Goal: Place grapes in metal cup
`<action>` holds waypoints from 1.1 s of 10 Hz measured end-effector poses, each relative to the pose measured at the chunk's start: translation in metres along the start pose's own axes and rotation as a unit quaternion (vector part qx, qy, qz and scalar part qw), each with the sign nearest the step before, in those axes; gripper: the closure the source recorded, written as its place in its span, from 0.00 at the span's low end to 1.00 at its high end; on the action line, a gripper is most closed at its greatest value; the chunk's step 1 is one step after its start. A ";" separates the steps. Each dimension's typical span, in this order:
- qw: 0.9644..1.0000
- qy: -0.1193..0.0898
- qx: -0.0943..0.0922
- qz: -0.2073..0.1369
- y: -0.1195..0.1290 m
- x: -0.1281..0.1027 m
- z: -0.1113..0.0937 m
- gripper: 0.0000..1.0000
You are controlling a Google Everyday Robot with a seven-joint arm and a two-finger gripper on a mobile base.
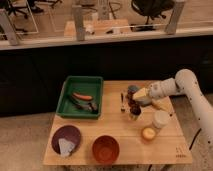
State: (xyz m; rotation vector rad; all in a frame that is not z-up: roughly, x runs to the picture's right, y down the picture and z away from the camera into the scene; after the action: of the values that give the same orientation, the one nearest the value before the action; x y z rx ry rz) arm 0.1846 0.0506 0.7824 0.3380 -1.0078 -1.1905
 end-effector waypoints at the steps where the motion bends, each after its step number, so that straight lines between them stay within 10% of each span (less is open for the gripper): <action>1: 1.000 0.001 0.002 0.000 0.004 -0.001 0.003 1.00; 11: 0.999 0.040 0.002 -0.006 0.040 -0.015 0.006 1.00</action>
State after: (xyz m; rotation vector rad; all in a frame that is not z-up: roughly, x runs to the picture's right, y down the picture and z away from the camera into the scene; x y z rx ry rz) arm 0.2033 0.0805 0.8064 0.3915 -0.9401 -1.1769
